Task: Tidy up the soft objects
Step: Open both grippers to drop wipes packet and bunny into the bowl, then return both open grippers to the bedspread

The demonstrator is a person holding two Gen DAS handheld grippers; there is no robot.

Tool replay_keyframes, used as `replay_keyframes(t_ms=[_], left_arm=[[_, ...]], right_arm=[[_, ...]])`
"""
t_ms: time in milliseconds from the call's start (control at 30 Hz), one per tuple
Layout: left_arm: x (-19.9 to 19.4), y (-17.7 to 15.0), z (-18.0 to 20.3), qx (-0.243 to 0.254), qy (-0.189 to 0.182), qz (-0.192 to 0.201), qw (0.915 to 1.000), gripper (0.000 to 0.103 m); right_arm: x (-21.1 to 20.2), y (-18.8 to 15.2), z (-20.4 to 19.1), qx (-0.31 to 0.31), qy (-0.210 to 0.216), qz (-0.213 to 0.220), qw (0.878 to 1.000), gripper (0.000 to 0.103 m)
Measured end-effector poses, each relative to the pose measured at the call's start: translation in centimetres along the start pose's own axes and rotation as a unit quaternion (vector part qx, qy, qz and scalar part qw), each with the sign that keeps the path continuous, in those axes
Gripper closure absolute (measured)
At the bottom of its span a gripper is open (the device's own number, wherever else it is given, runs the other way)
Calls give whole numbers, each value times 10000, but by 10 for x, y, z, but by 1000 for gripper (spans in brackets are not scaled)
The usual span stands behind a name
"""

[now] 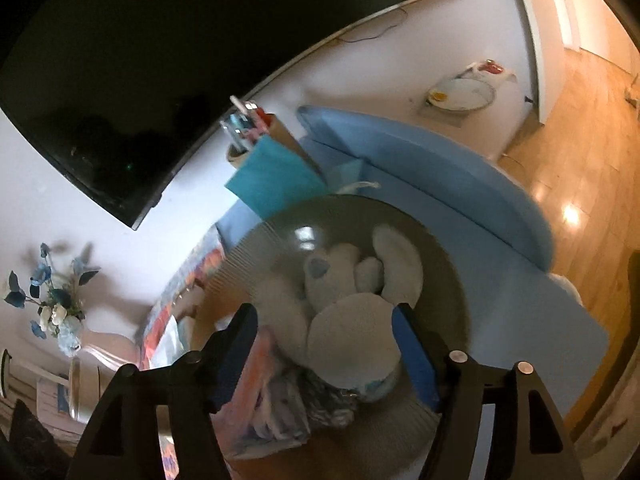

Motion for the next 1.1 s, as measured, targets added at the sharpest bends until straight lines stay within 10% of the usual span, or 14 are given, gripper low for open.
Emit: replay_keyframes(t_ms=[333,600,867,1100], left_arm=[[-70,-37,18,609,29,12,9981,21],[-152,-86,-63,98,1303,179,9913,19],[-171,-152,-225,-1304,3216,-483,9366,19],[-172,-219,-310,-2633,3008,-412,9157,19]], right_arm=[[-69,-52,-17,-475,405,668,9958,20],[-90,-141,-110,-2243,1111,1149,9613,13],[-31,-239,-250,-3901,1054,431,9137,0],[75,-288,-312,-4382,613,-222,8965,0]])
Point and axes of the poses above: each gripper's, at about its wrist camera, not at the fingertips, and x roughly the way its jaws point, z to its right, y to its top, the point moved 1 cm from there along x, roughly the way its jaws point, and after that the axes turned 2 degrees about -z, right-handed, at the moved point
